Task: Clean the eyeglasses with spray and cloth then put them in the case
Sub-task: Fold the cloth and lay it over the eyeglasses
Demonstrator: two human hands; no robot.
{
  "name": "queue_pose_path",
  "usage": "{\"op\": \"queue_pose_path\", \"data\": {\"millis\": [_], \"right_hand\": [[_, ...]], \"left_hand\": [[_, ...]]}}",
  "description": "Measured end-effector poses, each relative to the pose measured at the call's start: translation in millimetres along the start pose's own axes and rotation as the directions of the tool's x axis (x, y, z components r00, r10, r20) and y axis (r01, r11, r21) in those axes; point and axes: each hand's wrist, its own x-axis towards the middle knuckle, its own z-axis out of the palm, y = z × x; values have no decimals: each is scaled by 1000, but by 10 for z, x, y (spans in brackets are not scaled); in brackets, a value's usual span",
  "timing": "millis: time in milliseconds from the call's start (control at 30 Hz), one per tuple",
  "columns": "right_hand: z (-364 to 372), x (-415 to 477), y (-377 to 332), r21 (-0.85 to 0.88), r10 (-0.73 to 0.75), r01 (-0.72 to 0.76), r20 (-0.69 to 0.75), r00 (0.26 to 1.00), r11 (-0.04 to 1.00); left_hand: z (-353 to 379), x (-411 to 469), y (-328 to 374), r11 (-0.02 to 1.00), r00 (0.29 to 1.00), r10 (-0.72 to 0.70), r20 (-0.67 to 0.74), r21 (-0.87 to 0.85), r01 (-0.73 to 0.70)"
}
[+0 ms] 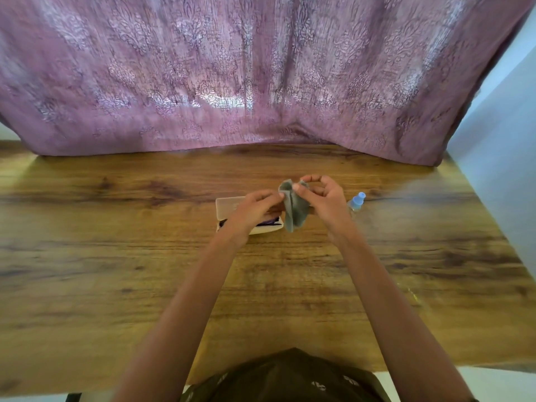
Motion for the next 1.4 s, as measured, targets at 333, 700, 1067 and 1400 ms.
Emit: {"op": "queue_pose_path", "data": {"millis": [333,700,1067,1400], "right_hand": [[-47,-47,30,74,81,-87,82,993,993],[32,-62,98,556,448,-506,250,858,660],[76,-53,172,489,395,-494,299,869,718],[67,-30,100,511,391,-472,264,882,719]], "left_hand": [[-17,-23,2,985,992,-71,-100,-163,54],[-49,-77,86,991,998,30,-54,-125,-37],[-100,-83,110,992,998,-5,-66,-122,-3],[-83,-99,30,991,991,97,-96,-83,-105]]}}
